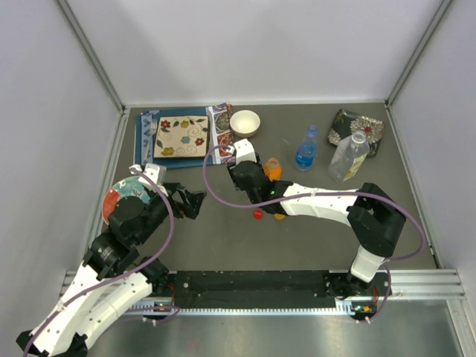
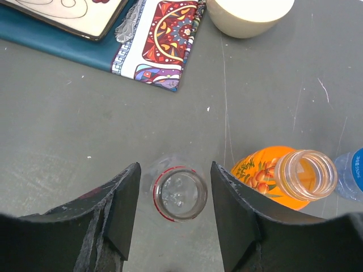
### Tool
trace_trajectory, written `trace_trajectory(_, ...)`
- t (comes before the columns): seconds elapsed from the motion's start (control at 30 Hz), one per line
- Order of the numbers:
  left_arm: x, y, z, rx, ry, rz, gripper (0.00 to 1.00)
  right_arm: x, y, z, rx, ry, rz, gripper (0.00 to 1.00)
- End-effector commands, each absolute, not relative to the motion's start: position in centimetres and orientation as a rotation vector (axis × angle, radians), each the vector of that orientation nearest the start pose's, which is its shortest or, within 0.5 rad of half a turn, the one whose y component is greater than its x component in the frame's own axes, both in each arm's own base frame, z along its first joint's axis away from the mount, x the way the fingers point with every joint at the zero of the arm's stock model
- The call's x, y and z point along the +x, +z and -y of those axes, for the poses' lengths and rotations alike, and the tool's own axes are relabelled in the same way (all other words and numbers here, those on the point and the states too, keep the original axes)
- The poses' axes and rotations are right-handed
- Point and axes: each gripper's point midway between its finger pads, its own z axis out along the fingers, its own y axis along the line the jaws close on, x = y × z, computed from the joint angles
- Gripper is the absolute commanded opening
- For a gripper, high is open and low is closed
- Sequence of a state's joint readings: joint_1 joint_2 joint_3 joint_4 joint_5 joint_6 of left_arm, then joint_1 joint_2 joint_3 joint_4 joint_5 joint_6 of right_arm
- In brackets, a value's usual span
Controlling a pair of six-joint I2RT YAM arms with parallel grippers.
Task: Unscrew the bottle caps
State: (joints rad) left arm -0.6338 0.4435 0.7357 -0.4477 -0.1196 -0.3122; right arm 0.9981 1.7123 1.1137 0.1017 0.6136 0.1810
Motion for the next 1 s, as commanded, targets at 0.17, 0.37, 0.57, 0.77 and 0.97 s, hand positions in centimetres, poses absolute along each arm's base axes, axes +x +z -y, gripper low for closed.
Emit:
trace_trajectory(0.17, 20.0, 28.6, 14.0, 0.188, -0.625, -1.708, 0.98, 33.6, 17.4, -34.7, -0.382, 0.199, -1.887, 0.54)
trace_trajectory(0.37, 20.0, 28.6, 14.1, 0.191, -0.63, -1.708, 0.98, 33.5, 18.5, -34.6, -0.36, 0.222, -1.878, 0.62)
trace_trajectory(0.57, 20.0, 28.5, 14.0, 0.186, -0.626, -1.711, 0.98, 32.9, 22.1, -34.9, -0.349, 0.267, -1.834, 0.7)
trace_trajectory(0.77, 20.2, 28.8, 13.7, 0.17, -0.612, -1.709, 0.98, 30.8, 33.4, -34.3, -0.339, 0.376, -1.705, 0.79)
trace_trajectory(0.97, 21.1, 28.5, 12.9, 0.09, -0.552, -1.757, 0.99, 28.3, 41.3, -29.0, -0.296, 0.377, -1.603, 0.85)
